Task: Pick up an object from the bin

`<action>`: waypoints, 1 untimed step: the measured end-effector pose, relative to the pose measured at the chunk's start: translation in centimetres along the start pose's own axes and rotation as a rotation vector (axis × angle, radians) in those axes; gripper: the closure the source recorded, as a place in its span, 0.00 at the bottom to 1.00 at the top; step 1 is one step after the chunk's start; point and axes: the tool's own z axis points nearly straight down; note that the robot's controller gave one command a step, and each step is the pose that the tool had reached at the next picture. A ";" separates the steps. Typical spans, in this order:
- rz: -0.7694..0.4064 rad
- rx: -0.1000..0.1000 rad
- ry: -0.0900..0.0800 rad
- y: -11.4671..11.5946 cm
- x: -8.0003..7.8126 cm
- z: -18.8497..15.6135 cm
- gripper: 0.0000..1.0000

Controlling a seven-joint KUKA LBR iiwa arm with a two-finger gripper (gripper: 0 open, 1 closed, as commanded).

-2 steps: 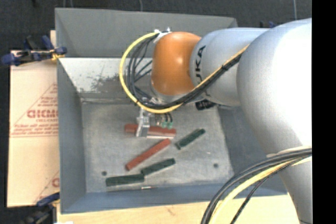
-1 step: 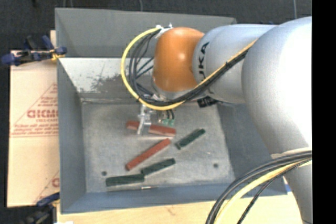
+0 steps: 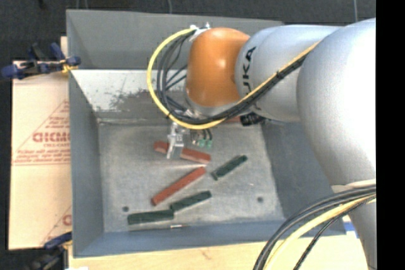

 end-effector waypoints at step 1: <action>0.000 0.000 0.001 0.0 0.0 -1.1 1.00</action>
Offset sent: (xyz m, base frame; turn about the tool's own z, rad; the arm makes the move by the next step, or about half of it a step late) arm 0.0000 -0.0001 0.0633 0.0000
